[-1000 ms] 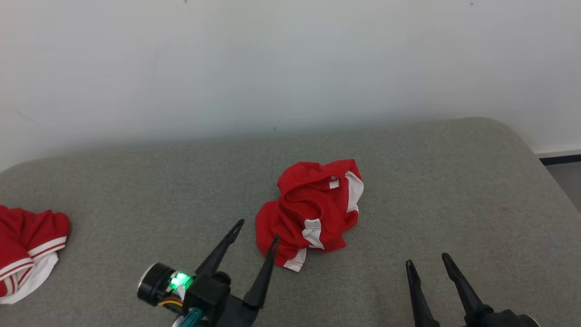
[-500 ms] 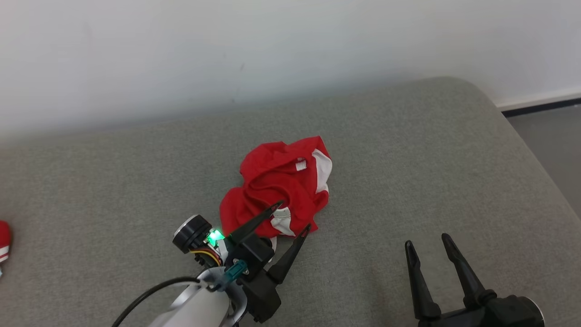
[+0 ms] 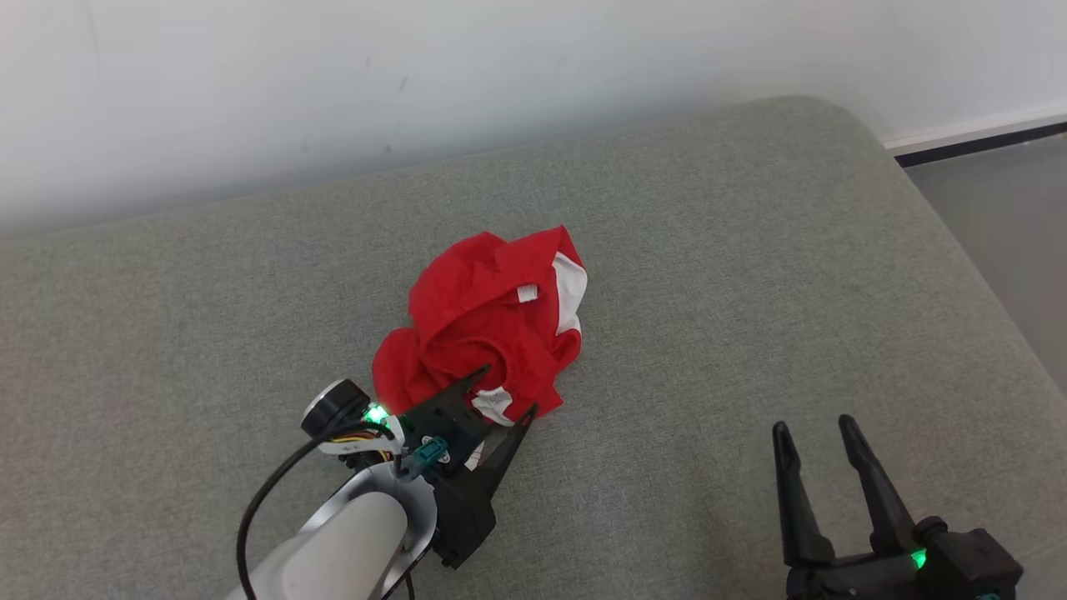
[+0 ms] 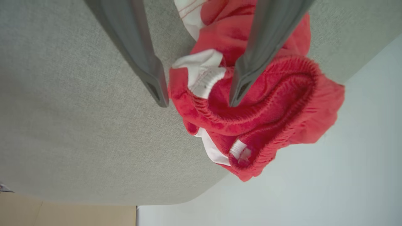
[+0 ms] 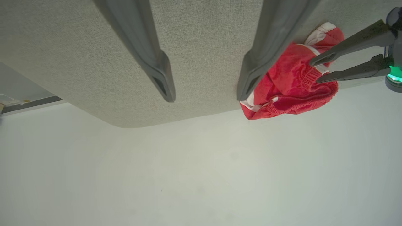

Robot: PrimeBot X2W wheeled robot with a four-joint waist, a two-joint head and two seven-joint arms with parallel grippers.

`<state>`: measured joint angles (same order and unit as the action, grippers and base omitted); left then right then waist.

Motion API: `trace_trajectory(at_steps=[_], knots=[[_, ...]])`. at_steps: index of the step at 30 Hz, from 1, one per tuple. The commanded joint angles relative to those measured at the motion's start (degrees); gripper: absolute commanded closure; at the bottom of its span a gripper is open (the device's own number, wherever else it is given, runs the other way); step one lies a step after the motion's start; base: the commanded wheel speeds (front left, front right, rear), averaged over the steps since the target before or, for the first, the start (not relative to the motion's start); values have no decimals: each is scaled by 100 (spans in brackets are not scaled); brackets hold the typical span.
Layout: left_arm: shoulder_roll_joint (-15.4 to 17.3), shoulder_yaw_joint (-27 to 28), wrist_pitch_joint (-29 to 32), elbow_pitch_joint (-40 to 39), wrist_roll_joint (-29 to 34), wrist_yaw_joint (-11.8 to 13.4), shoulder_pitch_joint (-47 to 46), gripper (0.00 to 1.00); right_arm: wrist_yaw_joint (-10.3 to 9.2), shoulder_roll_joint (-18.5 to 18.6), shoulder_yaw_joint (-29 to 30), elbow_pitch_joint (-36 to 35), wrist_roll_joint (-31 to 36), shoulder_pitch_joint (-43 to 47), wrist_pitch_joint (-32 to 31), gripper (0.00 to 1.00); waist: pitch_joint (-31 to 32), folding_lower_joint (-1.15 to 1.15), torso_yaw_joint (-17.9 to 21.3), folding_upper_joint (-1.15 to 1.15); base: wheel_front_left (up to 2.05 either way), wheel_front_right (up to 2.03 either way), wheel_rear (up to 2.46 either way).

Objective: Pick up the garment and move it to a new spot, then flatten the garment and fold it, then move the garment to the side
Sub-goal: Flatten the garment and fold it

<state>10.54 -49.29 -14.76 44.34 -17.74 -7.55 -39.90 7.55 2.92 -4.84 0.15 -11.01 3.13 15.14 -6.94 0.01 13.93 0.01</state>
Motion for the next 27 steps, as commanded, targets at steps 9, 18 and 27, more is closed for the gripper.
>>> trace_trajectory(at_steps=[9, 18, 27], knots=[[-3, -671, 108, 241, -858, 13, -248, 100, -12, -3, 18, 25, -63, 46, 0, 0, 57, -1, -120, -1, 0, 0, 0], [115, -789, 548, -1182, -3542, 13, -301, 100, -12, -5, -13, 175, -243, 115, -1, 0, 424, -1, 116, -1, 0, 0, 0], [199, -85, 991, -1983, -5255, 12, -1375, 100, -12, -2, 31, 146, -473, 54, -1, 0, 644, -1, 537, -1, 0, 0, 0]])
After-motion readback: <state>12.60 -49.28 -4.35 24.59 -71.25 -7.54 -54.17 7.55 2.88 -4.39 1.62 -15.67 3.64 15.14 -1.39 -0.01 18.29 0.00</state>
